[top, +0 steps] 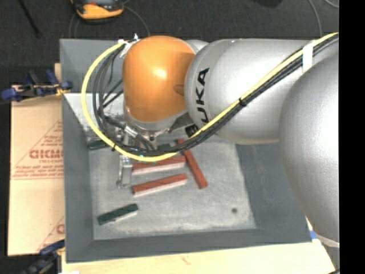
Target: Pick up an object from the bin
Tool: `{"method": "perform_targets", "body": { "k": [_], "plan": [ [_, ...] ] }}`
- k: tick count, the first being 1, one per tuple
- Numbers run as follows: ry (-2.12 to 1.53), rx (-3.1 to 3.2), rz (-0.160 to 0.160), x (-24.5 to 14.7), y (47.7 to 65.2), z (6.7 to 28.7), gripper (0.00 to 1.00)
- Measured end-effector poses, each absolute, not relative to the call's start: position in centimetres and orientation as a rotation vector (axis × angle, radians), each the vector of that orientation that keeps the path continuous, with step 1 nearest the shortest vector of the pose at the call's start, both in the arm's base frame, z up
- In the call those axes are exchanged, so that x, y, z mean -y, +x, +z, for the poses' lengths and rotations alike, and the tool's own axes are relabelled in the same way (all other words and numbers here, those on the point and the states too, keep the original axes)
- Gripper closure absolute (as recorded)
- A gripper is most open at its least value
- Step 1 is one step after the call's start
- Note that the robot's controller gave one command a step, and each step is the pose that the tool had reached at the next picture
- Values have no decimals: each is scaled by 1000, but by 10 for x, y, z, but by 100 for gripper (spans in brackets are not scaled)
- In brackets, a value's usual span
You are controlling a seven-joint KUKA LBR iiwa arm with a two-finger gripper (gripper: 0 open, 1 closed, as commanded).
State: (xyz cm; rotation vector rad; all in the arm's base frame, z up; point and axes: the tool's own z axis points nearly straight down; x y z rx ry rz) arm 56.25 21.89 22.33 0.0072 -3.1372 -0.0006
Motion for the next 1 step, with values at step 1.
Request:
{"method": "perform_targets", "body": {
  "k": [1],
  "plan": [
    [1,3143,-2,-218,564,228,0]
  ]
}}
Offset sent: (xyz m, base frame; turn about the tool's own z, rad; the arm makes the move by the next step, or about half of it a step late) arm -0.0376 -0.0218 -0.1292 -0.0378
